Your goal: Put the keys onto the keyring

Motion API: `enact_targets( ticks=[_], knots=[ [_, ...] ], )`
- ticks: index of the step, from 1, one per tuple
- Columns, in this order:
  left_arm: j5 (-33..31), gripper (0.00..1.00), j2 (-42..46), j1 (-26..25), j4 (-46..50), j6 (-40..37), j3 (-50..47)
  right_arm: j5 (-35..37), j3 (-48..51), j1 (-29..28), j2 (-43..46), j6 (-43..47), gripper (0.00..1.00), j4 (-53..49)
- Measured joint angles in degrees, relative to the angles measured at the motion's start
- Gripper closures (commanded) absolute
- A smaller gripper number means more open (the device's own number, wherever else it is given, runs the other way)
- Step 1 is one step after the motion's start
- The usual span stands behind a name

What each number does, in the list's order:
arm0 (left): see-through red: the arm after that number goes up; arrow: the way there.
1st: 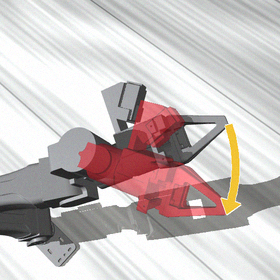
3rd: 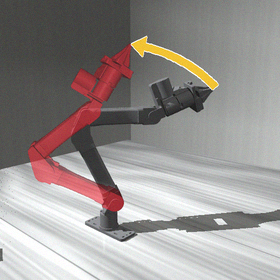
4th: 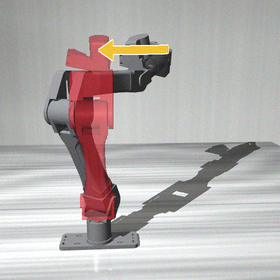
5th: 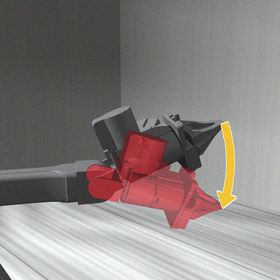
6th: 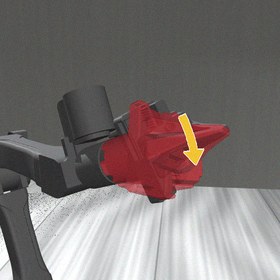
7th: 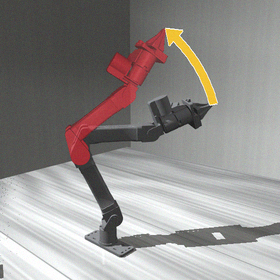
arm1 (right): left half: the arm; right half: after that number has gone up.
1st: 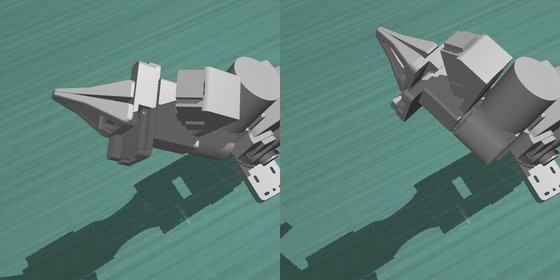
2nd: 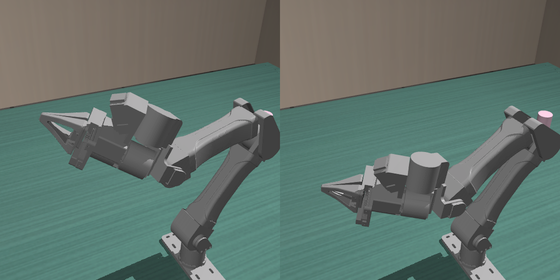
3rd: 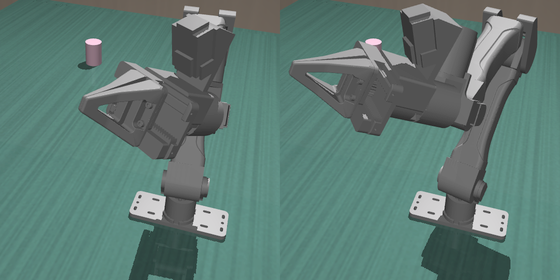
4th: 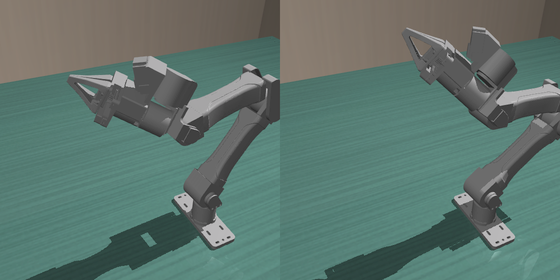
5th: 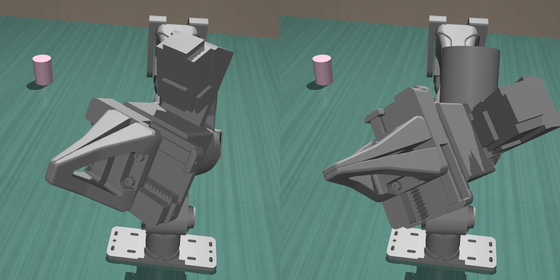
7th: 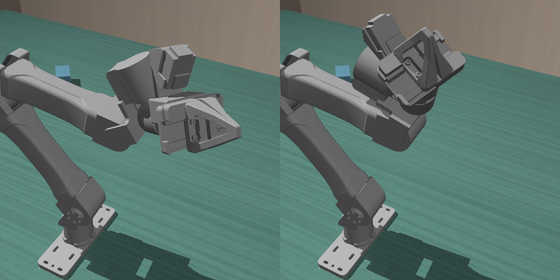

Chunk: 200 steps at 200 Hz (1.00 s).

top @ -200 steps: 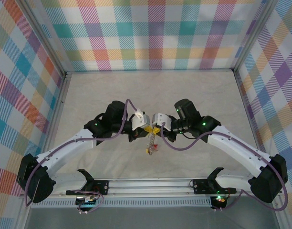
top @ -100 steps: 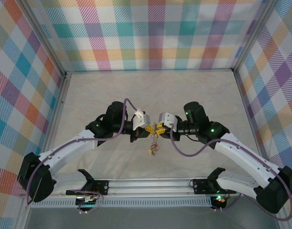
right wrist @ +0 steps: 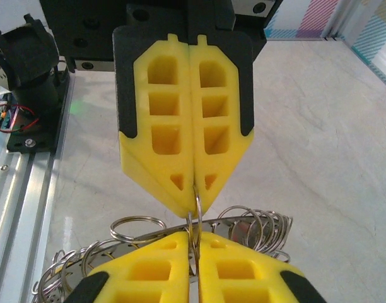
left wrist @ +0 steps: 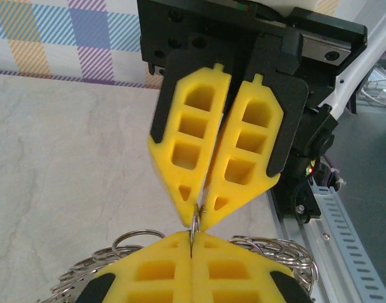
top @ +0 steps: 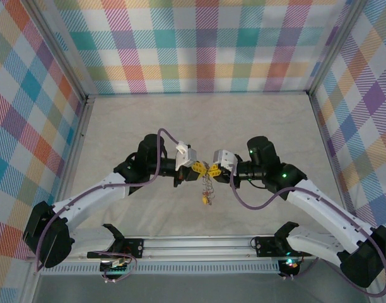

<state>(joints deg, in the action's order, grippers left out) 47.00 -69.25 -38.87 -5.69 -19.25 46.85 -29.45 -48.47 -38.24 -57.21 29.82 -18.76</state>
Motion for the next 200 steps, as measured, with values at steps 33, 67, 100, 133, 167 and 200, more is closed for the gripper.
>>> enact_targets(
  ticks=[33,67,100,133,167,200],
  knots=[
    [0.13,1.00,0.00,0.17,-1.90,1.03,-1.36,-1.18,0.00,0.09,-1.66,-1.01,0.83,0.83],
    [-0.07,1.00,0.13,0.20,-5.99,2.82,-3.45,-2.69,0.00,0.09,-3.39,-1.88,0.81,2.56],
    [-0.13,1.00,1.05,0.39,-8.07,3.45,-4.81,-4.17,-0.04,0.31,-4.13,-2.54,0.79,3.37],
    [-0.13,1.00,1.60,0.39,-8.87,3.63,-5.44,-5.92,-0.04,0.61,-4.50,-3.93,0.78,3.76],
    [-0.37,1.00,2.29,0.39,-10.40,3.85,-5.60,-8.15,-0.02,2.25,-4.46,-4.83,0.78,4.61],
    [-0.76,1.00,3.54,0.39,-11.28,3.87,-5.70,-9.92,0.04,3.82,-4.22,-5.49,0.78,4.79]
  ],
)
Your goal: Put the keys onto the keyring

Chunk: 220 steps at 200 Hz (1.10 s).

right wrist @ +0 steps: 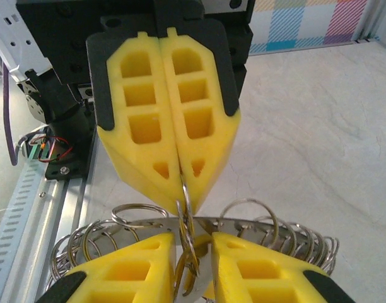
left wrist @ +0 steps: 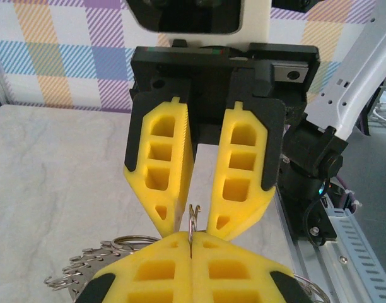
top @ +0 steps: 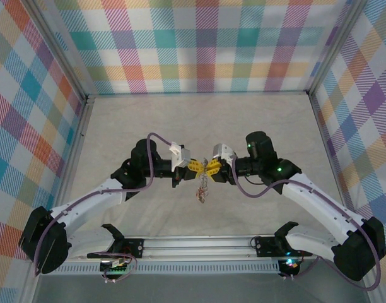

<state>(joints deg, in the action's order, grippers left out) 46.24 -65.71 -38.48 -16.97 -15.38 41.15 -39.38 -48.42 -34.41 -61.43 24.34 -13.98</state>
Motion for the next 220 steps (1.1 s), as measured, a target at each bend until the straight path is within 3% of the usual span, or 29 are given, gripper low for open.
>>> enact_targets(
  ticks=[69,220],
  knots=[
    [-0.22,1.00,0.33,0.00,-1.57,1.05,-0.63,-2.49,1.46,0.57,1.16,-2.80,0.89,2.78],
    [-2.43,1.00,0.33,0.11,-5.73,3.65,-3.43,-5.49,1.77,0.63,-3.69,-5.51,0.89,5.79]
  ],
)
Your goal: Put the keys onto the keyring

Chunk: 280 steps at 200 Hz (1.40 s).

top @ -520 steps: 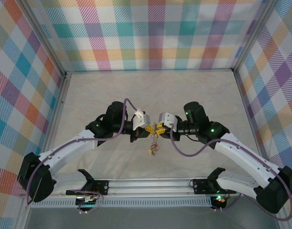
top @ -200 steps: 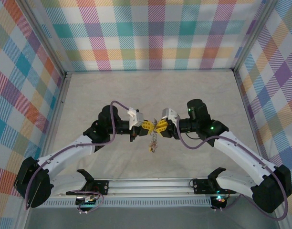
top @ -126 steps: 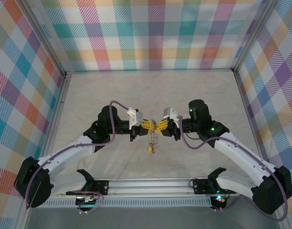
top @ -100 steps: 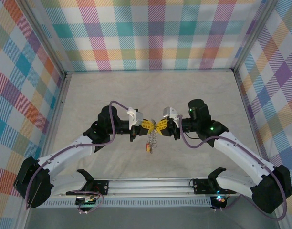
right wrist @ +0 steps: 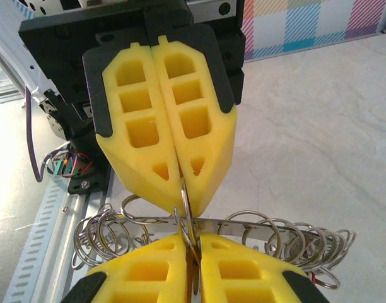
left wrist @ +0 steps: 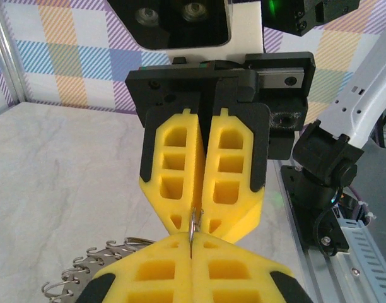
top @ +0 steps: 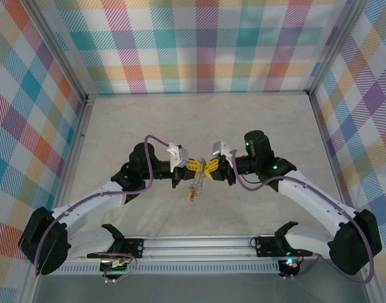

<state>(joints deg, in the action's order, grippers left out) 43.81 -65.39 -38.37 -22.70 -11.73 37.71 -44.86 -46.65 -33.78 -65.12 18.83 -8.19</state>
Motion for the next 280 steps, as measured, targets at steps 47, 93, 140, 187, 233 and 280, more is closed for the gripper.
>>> enact_targets(
  ticks=[47,93,140,187,233,280],
  knots=[
    [-0.44,1.00,-0.02,0.00,-1.11,0.39,-0.02,0.44,-0.07,-0.42,-0.63,-0.46,0.88,1.14],
    [-1.51,1.00,0.00,-0.02,-4.57,0.81,-1.33,0.28,-0.11,-0.48,-1.53,-2.14,0.89,3.26],
    [-3.26,1.00,0.81,-0.02,-6.36,1.73,-2.69,-0.04,-0.17,-0.55,-1.86,-3.21,0.97,3.72],
    [-6.67,0.74,4.42,-0.61,-1.14,-0.68,-2.82,0.07,-0.98,-0.96,-1.73,-1.79,1.00,1.90],
    [-8.09,0.72,5.73,-0.61,16.61,-8.37,4.15,4.55,-7.21,-2.45,-2.36,5.38,1.00,-11.26],
    [-7.91,0.70,4.37,-0.61,24.81,-12.55,7.45,8.28,-11.37,-4.61,-4.61,10.54,1.00,-18.47]
  ],
)
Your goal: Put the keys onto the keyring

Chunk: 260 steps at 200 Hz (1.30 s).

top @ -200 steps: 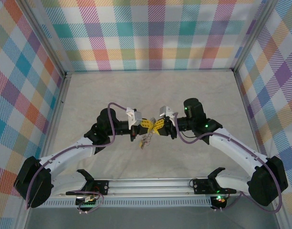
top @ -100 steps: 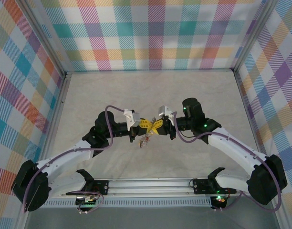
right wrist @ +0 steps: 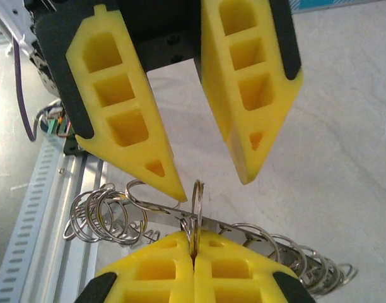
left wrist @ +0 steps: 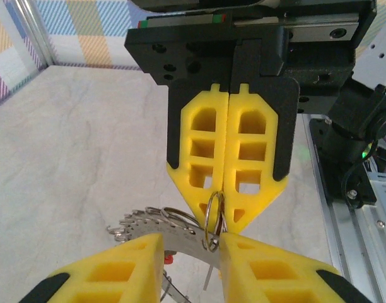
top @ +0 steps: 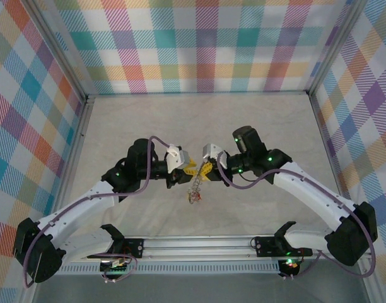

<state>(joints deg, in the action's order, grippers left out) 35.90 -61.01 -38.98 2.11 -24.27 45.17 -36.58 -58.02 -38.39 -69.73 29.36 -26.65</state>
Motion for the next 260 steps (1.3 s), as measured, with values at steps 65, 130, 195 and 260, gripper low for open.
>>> enact_targets(
  ticks=[65,130,195,260],
  knots=[
    [2.23,0.84,-2.93,0.00,3.80,-2.34,2.71,2.34,-0.79,-0.70,-1.22,2.97,1.00,-3.28],
    [6.38,1.00,-6.43,0.02,8.48,-7.13,5.64,2.82,-0.98,-0.72,-1.22,3.65,1.00,-4.09],
    [7.15,1.00,-6.80,0.17,6.54,-6.08,5.84,3.63,0.00,-0.70,0.20,3.26,0.85,-1.40],
    [10.34,1.00,-6.75,1.01,-4.98,3.48,3.45,3.65,3.96,0.33,5.07,0.11,0.79,5.81]
  ],
)
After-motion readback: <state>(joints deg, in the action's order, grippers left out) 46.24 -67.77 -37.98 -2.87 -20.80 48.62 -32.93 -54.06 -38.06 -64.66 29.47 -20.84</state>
